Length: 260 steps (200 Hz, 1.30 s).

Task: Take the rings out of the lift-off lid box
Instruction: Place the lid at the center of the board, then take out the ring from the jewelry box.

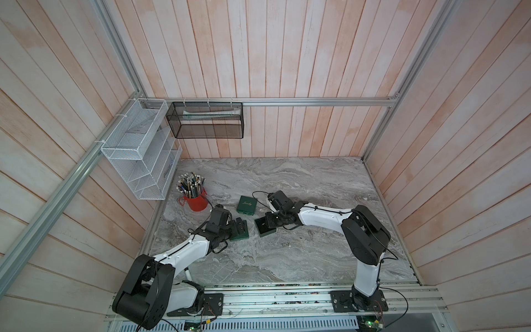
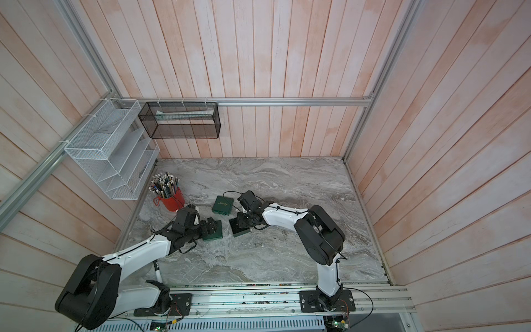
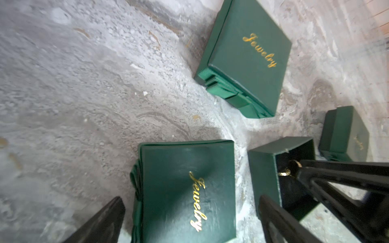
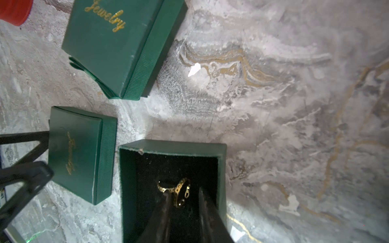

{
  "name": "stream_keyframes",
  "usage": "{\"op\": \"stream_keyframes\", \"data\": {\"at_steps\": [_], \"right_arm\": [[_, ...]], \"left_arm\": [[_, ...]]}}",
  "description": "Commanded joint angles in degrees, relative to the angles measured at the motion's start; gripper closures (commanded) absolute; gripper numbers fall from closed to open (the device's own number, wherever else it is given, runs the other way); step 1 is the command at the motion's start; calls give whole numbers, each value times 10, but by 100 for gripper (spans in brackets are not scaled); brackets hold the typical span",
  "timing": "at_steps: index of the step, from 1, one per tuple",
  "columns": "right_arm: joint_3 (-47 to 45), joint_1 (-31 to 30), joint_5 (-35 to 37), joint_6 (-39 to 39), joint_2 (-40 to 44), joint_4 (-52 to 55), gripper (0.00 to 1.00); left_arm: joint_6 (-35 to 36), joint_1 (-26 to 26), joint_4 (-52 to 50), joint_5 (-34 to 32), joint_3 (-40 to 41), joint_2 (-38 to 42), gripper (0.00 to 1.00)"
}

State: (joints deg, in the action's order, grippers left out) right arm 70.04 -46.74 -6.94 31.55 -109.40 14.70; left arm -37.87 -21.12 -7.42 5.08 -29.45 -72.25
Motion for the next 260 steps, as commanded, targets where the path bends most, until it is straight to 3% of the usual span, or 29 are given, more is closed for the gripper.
{"op": "stream_keyframes", "data": {"at_steps": [1,73,145,176,260], "right_arm": [[16,-4,23,1,-18,21,80],[14,-4,35,9,3,28,94],[-30,2,12,38,55,-5,95],[-50,10,2,46,73,-16,95],[-83,39,-42,40,101,-24,95]], "left_arm": [[16,2,-42,-24,-5,24,0],[-16,-45,9,10,-8,19,0],[-31,-77,82,49,-39,-59,10],[-24,-81,49,30,-71,-62,14],[19,-85,-29,-39,-107,-49,11]]}}
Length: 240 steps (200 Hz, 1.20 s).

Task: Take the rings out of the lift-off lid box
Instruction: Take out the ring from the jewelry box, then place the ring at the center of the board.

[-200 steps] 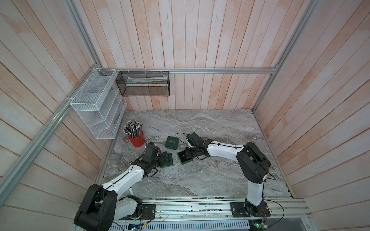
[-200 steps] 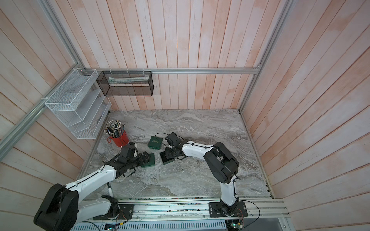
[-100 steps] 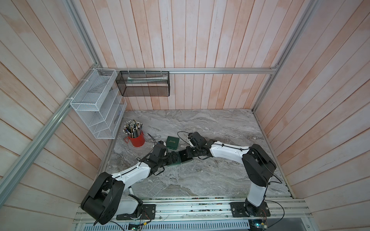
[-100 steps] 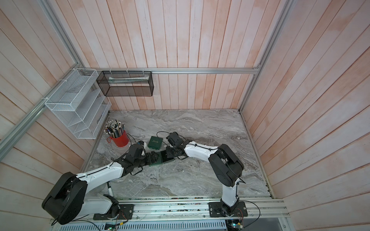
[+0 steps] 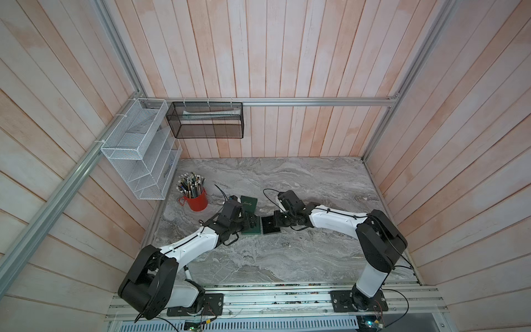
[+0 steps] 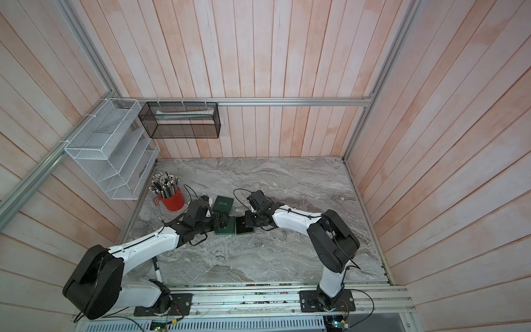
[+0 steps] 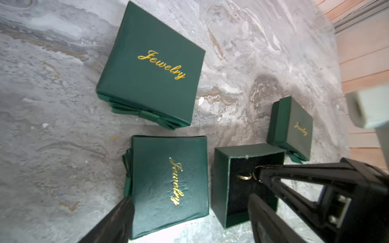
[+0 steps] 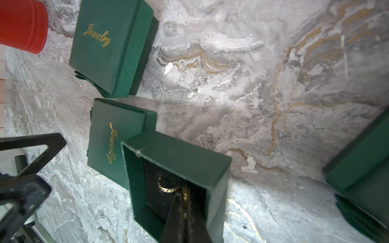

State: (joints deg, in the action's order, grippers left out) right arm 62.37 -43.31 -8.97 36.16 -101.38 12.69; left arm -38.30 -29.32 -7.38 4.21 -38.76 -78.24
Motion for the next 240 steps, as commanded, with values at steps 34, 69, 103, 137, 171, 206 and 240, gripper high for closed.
{"op": "stream_keyframes", "data": {"at_steps": [34,69,103,137,171,206,240], "right_arm": [[6,20,-88,-21,18,4,95],[8,22,-57,-40,10,36,95],[-18,13,-19,-61,9,17,95],[-36,12,-6,-59,28,-5,95],[-55,57,-43,-34,59,-38,95],[-49,117,-49,-35,48,-50,95],[-14,134,-26,-70,2,-48,95]], "left_arm": [[26,-3,-13,-12,-12,13,10],[26,-3,5,18,-20,-9,10],[23,-7,25,39,-29,-32,10],[20,-9,30,44,-35,-38,11],[20,-9,46,63,-31,-41,10],[14,-9,67,70,-15,-38,9],[7,-9,84,73,4,-25,8]]}}
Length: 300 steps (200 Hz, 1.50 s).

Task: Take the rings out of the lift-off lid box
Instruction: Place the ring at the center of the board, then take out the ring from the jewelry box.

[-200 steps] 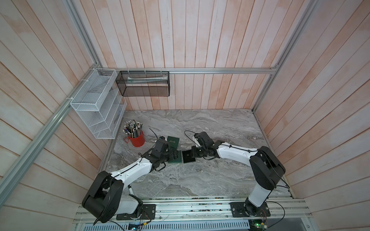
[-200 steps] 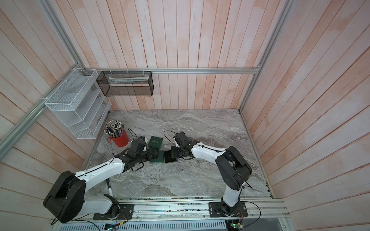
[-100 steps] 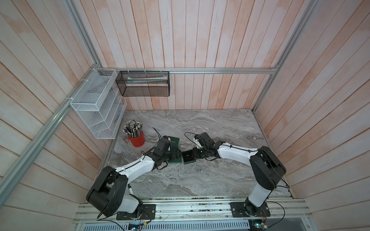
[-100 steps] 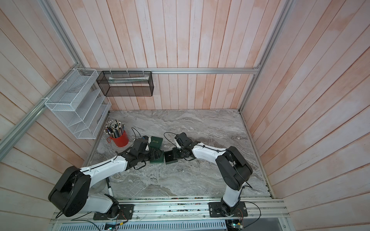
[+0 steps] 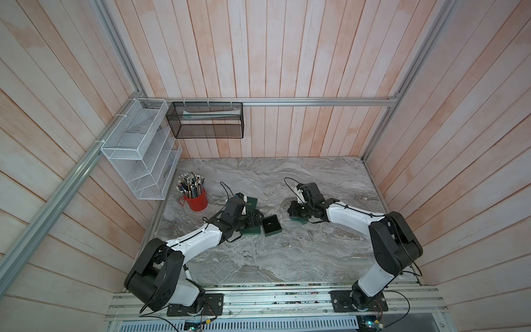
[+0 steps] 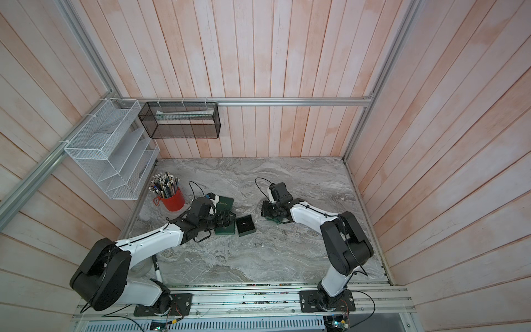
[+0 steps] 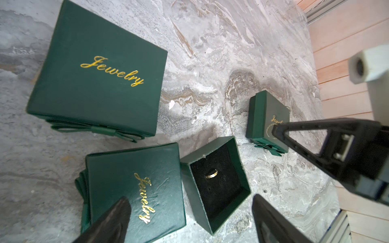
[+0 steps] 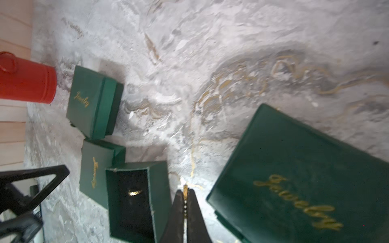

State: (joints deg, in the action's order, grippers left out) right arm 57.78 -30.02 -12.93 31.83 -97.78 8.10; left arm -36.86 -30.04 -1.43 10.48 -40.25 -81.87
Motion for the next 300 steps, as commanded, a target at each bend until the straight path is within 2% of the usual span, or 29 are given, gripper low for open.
{"op": "stream_keyframes", "data": {"at_steps": [1,34,55,92,110,151,192,232,300], "right_arm": [[34,1,13,-27,-36,-2,95],[62,1,27,-35,-75,9,95],[64,0,33,-40,-87,18,82],[74,-2,32,-54,-82,34,78],[79,-5,32,-57,-75,46,71],[54,-43,47,-68,-22,44,71],[-3,-81,23,-70,21,-21,72],[10,-113,22,-130,1,-20,72],[82,-166,100,-232,-59,54,69]], "left_arm": [[-7,-2,25,11,18,12,8],[-14,-2,33,20,27,11,8],[-15,-2,35,17,32,16,8],[-14,-2,38,18,35,15,8],[-13,-2,37,16,36,17,8],[-11,-2,32,17,34,18,7],[-12,6,34,35,45,17,7],[-18,15,29,48,63,35,7],[-28,37,22,52,105,78,7]]}}
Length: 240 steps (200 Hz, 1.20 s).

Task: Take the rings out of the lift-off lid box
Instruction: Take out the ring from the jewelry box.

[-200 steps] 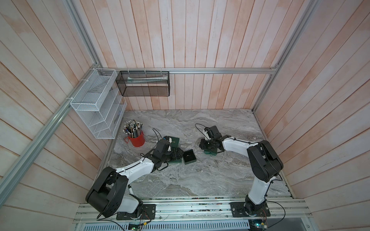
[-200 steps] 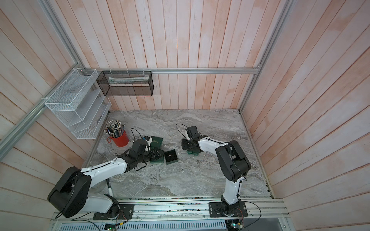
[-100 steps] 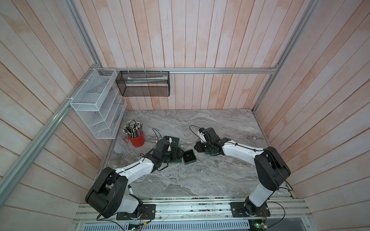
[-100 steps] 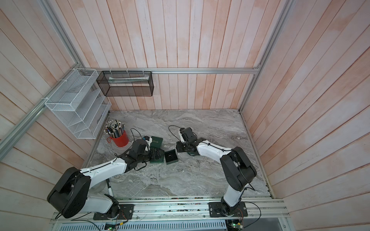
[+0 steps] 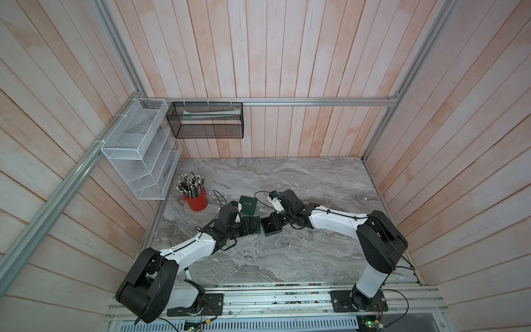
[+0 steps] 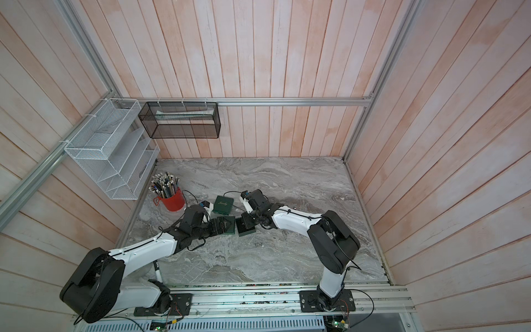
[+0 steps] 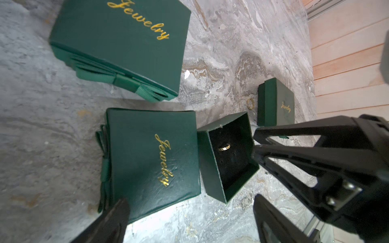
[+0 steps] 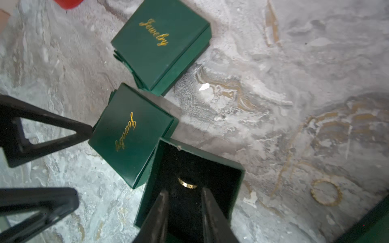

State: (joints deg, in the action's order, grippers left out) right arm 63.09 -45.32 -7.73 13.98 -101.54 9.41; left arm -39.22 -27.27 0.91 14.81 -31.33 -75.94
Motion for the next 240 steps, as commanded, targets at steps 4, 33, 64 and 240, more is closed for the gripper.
{"op": "stream_keyframes", "data": {"at_steps": [4,33,64,240], "right_arm": [[33,-15,56,-58,-25,46,69],[52,-29,80,-86,-48,63,68],[54,-32,81,-103,-58,69,68],[51,-40,87,-143,-81,43,73]], "left_arm": [[-4,11,0,9,17,20,7],[-3,18,-1,14,18,24,7],[-4,20,-1,15,22,23,7],[-6,32,-3,29,26,16,7]]}}
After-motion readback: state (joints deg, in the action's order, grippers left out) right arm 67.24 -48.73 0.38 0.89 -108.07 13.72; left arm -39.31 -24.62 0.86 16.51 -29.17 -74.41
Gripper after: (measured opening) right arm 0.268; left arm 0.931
